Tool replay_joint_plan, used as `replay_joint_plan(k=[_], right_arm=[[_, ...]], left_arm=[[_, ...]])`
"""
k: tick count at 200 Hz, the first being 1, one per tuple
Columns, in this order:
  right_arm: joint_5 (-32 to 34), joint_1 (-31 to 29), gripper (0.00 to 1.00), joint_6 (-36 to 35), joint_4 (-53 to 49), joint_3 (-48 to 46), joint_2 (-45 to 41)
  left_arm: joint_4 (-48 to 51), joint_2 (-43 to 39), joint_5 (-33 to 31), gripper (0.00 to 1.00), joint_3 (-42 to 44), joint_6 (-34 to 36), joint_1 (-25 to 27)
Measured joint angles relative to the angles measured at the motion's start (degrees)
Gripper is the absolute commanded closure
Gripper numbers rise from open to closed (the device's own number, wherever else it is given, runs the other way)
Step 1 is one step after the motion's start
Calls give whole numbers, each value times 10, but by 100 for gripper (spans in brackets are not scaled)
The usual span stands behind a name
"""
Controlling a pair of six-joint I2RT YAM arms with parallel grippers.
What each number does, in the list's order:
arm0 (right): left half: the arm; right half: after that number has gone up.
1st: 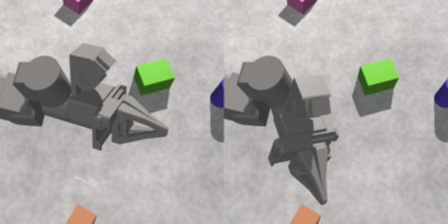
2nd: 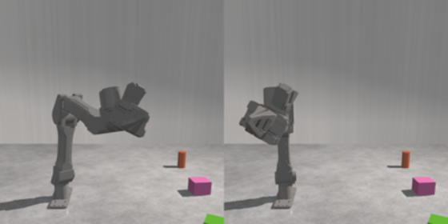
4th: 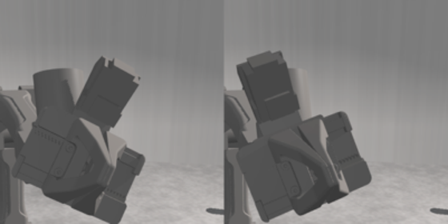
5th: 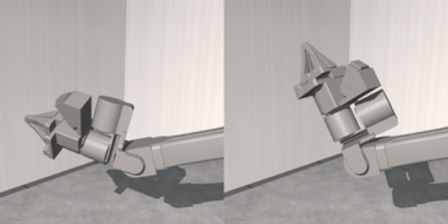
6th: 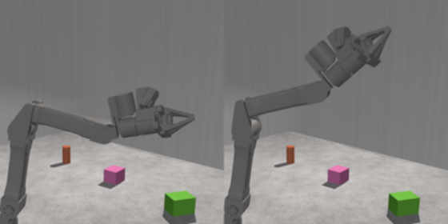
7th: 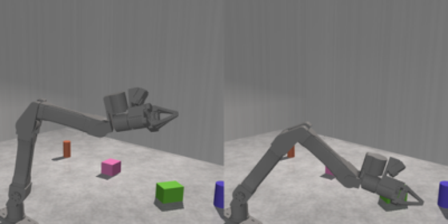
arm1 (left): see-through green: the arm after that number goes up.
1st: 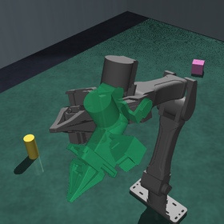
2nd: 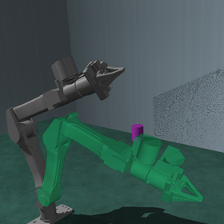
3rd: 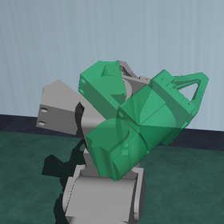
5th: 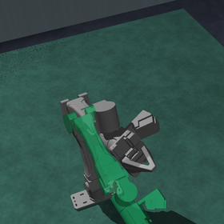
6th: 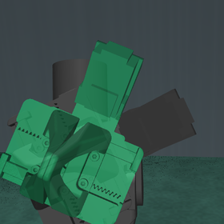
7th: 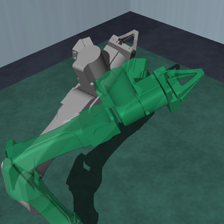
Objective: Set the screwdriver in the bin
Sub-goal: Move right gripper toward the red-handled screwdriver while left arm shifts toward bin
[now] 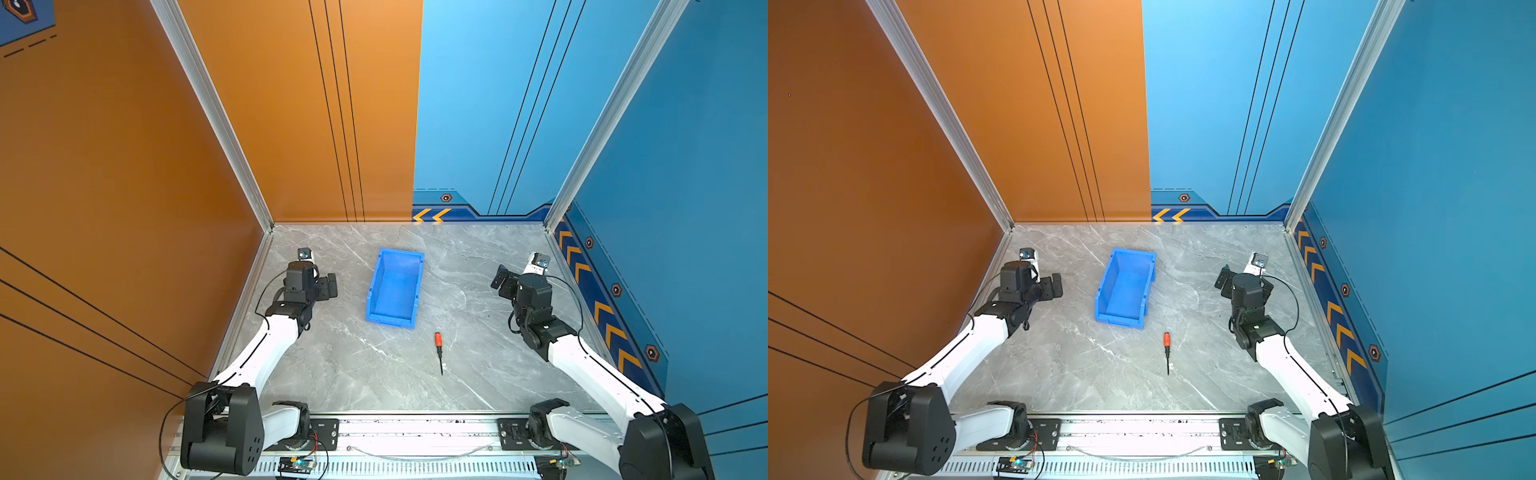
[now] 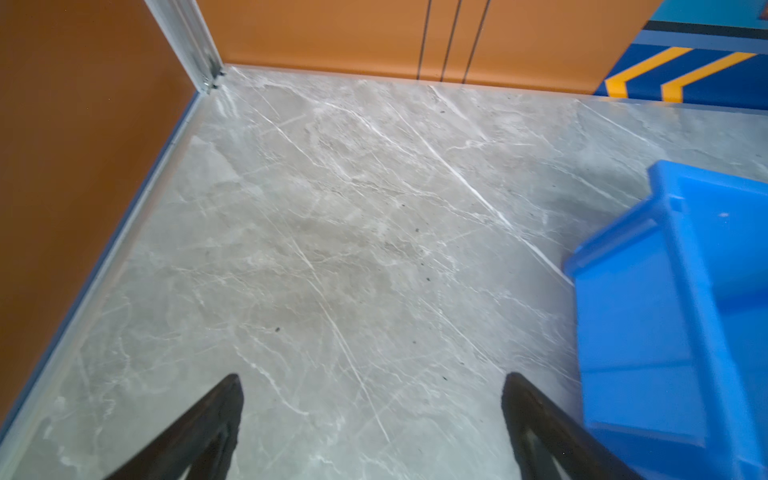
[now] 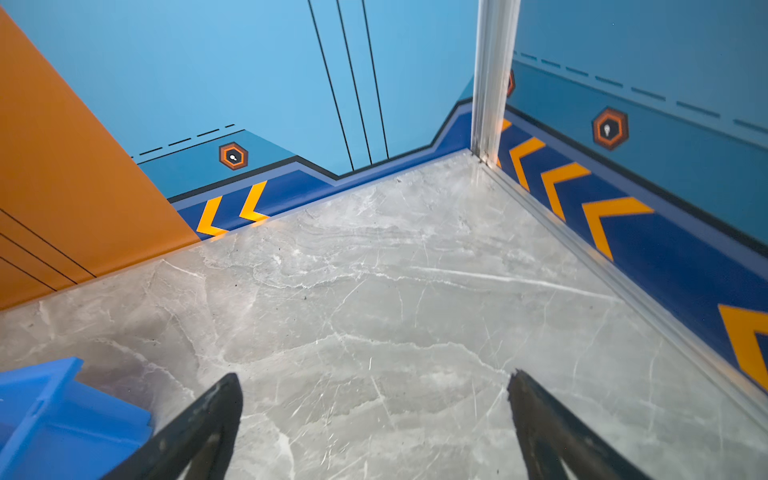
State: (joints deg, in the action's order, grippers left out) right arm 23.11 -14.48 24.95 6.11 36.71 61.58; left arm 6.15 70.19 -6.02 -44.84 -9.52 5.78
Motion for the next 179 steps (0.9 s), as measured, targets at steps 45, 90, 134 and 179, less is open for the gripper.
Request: replay_joint_plan(k=[45,90,134,179], right_arm=[[-83,-18,0,94,-170,64,35],[-160,-135,0,92,-241,86,119],[-184,-209,1,79,-273,119,206],[-200,-248,9,67,-282,139,266]], left_arm=[[59,-11,98,2,-7,-24,53],[74,-31,132,2,-5,-39,107],[81,-59,143,2,15,-41,123],[94,-98,127,2,43,-41,126]])
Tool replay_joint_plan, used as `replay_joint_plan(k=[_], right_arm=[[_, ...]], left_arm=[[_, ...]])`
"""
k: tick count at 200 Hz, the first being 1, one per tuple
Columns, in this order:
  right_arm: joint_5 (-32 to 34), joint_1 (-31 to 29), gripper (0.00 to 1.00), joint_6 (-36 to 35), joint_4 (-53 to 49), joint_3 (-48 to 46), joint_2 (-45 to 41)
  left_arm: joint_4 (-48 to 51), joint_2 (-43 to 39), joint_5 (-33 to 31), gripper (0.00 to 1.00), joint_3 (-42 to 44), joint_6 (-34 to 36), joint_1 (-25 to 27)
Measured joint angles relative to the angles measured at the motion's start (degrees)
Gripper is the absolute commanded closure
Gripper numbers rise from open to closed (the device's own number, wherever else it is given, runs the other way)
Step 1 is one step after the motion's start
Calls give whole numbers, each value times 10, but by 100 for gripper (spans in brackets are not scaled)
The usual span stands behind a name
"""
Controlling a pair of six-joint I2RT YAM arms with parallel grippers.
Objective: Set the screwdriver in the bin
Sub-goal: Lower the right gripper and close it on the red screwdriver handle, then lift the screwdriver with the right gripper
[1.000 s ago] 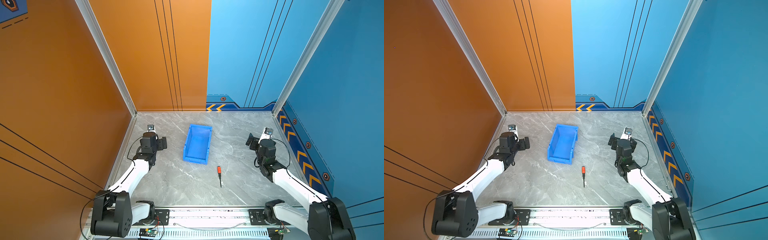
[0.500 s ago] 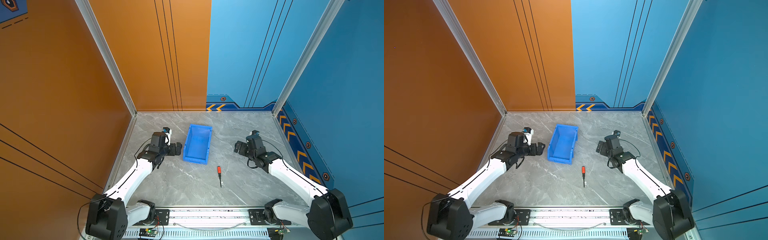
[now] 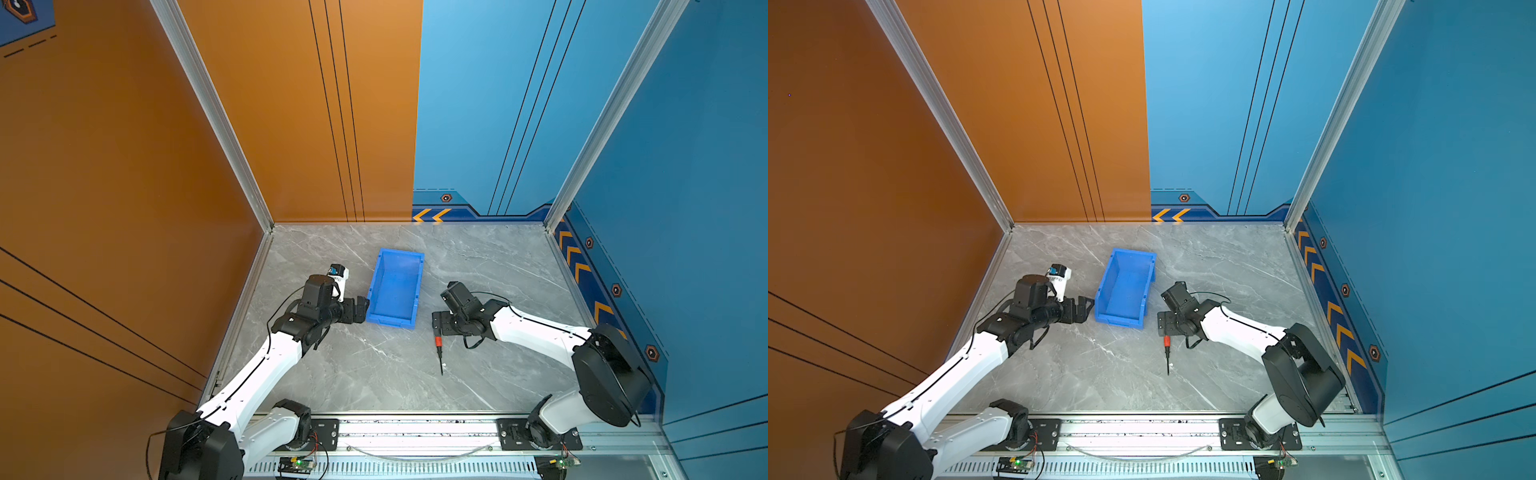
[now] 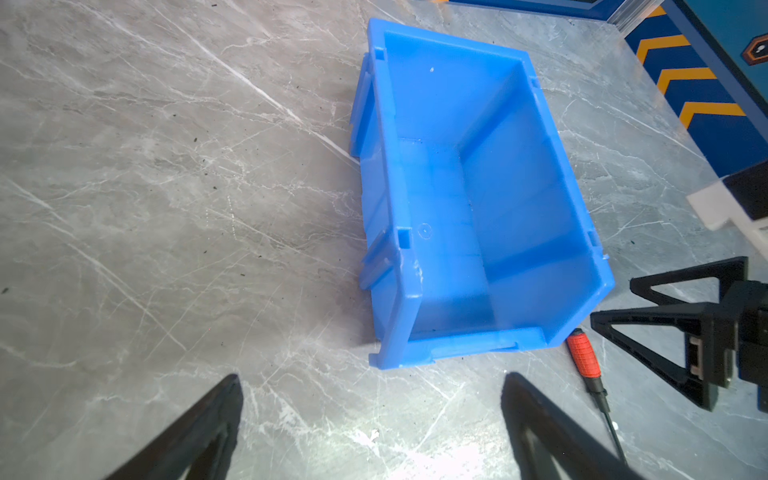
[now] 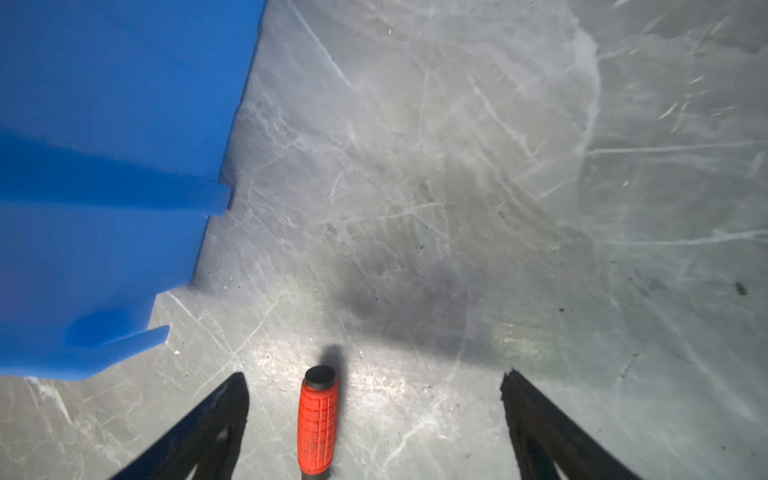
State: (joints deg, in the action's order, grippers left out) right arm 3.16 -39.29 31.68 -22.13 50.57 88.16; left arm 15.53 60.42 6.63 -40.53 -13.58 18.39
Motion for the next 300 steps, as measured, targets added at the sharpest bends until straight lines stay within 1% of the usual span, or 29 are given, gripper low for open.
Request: replay_joint_plan(k=[32,47,79,96,105,189,213,242,252,266,274,300], right_arm=[[-9,-24,17,-7,-4,0,16],[-15,-35,23,-9,-4,0,22],[-19,-43,39,-14,-4,0,31],[-19,-43,51,-17,-4,0,31],[-19,-43,55,-17,-5,0,31],[-19,-50,57,-18,-4,-23,31],[-19,-50,65,-19,-3,-27,31],[-18,-50,72,-18,3,-31,31],[-18,-50,80,-17,7,-32,31],[-17,-50,95,-15,9,-34,30],[-16,-50,100,-14,9,-35,28],[-18,-43,100,0,6,-37,21]], left_arm=[[7,-5,-19,2,4,0,0],[7,-5,-26,2,4,0,1],[6,-5,-36,2,4,0,1],[6,-2,-37,2,4,0,1],[6,-1,-38,2,4,0,1],[6,1,-65,2,4,1,1],[6,1,-66,2,4,1,1],[6,-2,-68,2,4,1,5],[6,-3,-69,2,4,1,5],[6,-5,-71,2,4,1,6],[6,-7,-73,2,4,1,7],[7,-14,-77,2,6,1,8]])
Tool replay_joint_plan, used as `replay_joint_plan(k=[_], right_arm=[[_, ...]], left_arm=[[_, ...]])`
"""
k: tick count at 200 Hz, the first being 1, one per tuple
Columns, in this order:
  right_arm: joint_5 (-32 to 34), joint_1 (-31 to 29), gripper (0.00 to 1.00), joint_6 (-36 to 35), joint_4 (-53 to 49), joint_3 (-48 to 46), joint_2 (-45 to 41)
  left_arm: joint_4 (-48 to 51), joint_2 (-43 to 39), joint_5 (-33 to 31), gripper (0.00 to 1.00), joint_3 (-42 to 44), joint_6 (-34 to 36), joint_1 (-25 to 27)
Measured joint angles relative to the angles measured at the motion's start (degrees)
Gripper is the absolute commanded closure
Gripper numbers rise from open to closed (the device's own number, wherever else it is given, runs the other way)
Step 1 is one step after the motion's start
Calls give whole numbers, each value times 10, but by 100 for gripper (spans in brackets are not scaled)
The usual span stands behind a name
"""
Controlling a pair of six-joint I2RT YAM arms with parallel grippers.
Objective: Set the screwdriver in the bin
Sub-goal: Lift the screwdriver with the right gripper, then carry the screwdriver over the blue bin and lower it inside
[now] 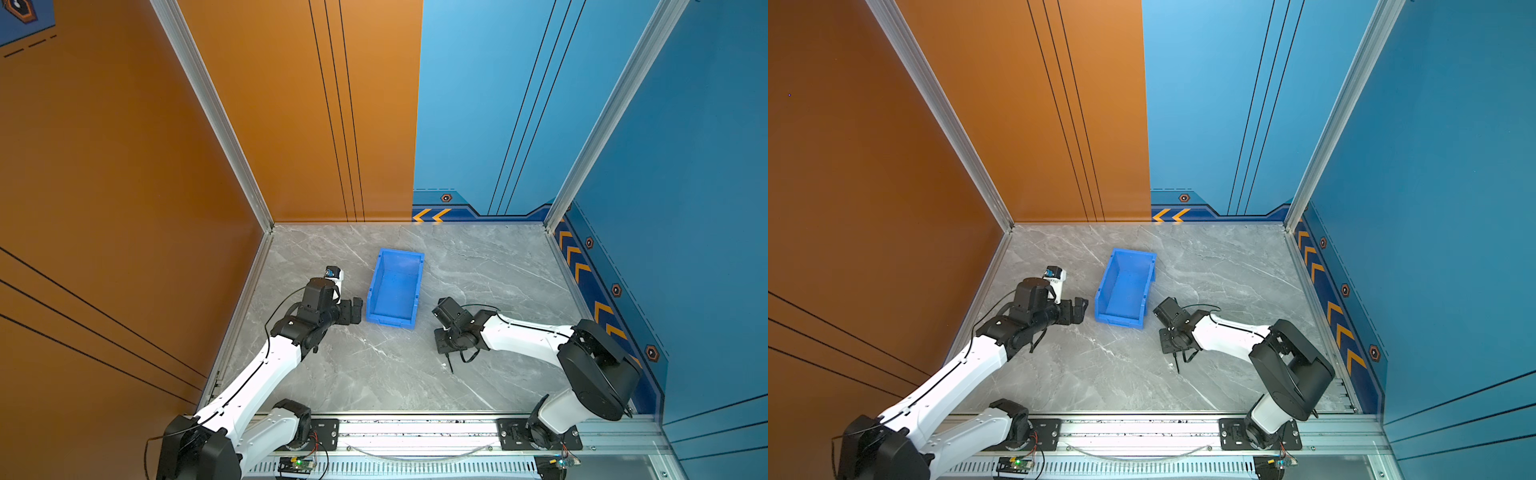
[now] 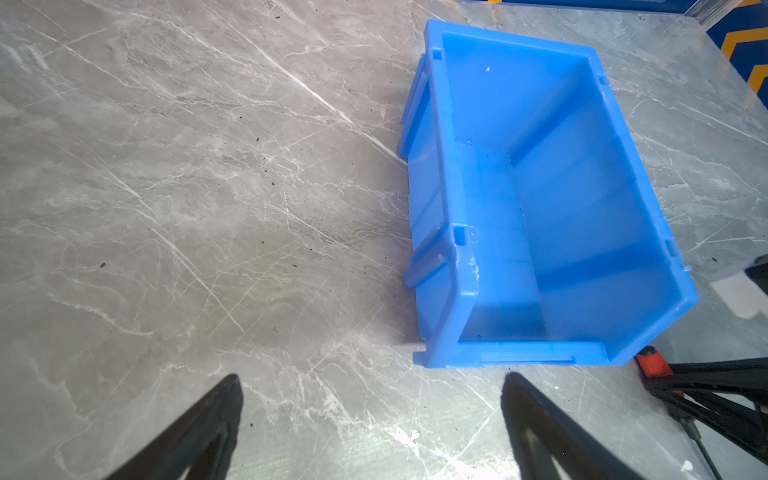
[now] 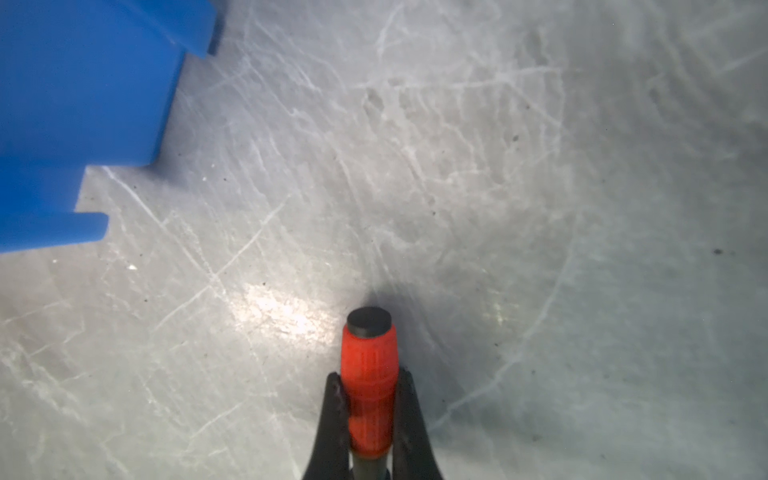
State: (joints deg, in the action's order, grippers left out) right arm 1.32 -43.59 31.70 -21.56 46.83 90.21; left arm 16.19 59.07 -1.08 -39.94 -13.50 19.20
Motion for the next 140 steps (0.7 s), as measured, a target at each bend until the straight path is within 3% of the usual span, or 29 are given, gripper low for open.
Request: replay_joint_plan(k=[30,85,140], right_arm=[[35,-8,100,3,-56,17,-26],[120,-19,100,31,-143,185,-70],[138,-27,100,86,-165,319,-26]], left_arm=[[1,-6,0,2,5,0,0],[-3,-37,-5,2,12,2,0],[-85,-40,52,2,45,2,-13]])
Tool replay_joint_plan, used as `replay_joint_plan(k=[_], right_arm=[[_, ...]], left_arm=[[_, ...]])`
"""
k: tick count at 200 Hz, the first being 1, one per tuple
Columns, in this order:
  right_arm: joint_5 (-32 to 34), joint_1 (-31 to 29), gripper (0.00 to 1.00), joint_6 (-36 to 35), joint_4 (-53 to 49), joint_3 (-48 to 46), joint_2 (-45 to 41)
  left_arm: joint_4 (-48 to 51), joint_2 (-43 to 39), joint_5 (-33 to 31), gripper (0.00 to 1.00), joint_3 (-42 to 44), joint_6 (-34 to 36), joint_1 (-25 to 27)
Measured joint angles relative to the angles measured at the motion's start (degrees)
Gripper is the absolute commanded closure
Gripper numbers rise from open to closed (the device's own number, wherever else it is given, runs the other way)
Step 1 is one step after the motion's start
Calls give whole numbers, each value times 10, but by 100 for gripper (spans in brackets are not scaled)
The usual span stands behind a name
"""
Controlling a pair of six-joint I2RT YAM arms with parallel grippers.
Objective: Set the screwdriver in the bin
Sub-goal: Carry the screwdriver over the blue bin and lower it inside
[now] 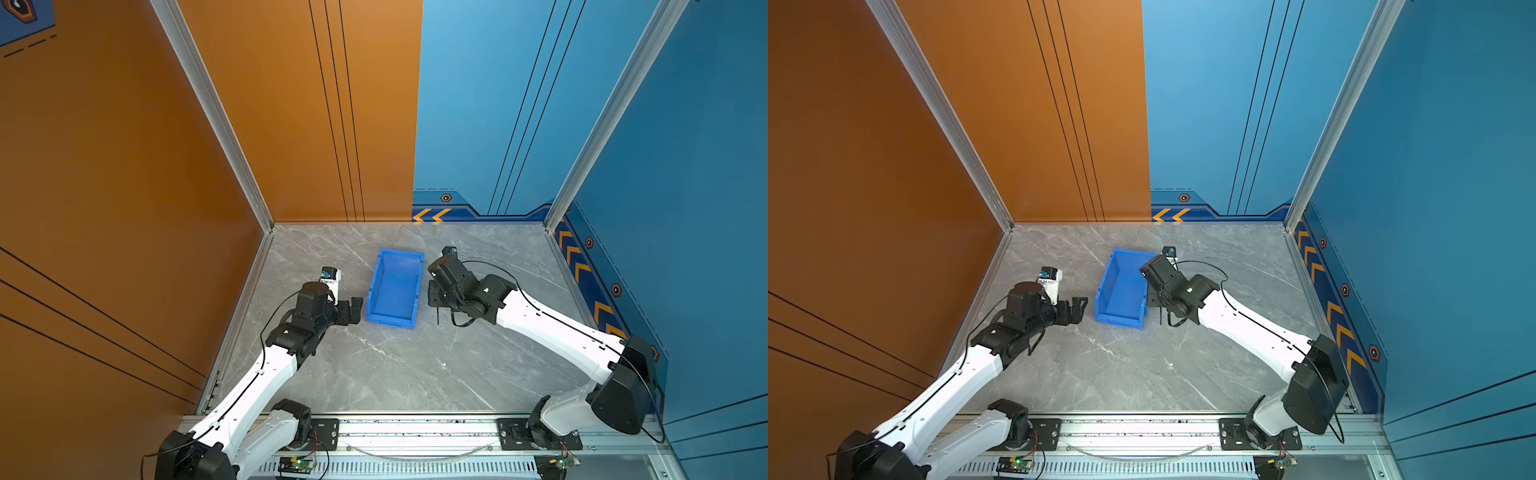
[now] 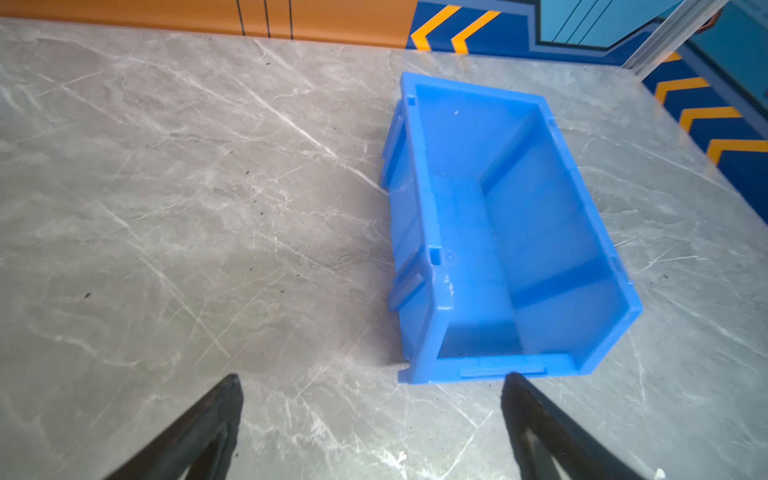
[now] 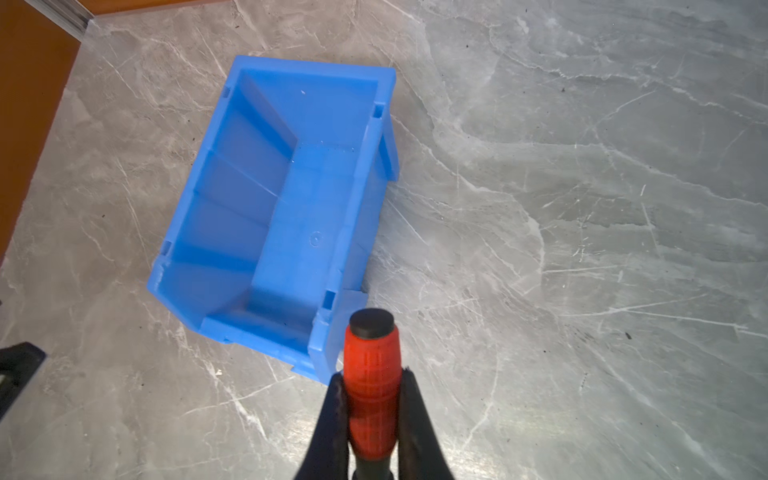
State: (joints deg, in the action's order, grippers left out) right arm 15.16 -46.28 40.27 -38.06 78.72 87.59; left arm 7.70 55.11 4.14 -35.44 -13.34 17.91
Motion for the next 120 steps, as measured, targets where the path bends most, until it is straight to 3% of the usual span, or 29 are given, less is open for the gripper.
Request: replay_joint_plan(k=[48,120], right_arm=[[-6,-15,100,30,-29,183,149],[-36,-13,100,61,-39,349,342]], left_arm=[[-54,0,47,2,7,5,0],[-56,24,124,2,7,19,4]])
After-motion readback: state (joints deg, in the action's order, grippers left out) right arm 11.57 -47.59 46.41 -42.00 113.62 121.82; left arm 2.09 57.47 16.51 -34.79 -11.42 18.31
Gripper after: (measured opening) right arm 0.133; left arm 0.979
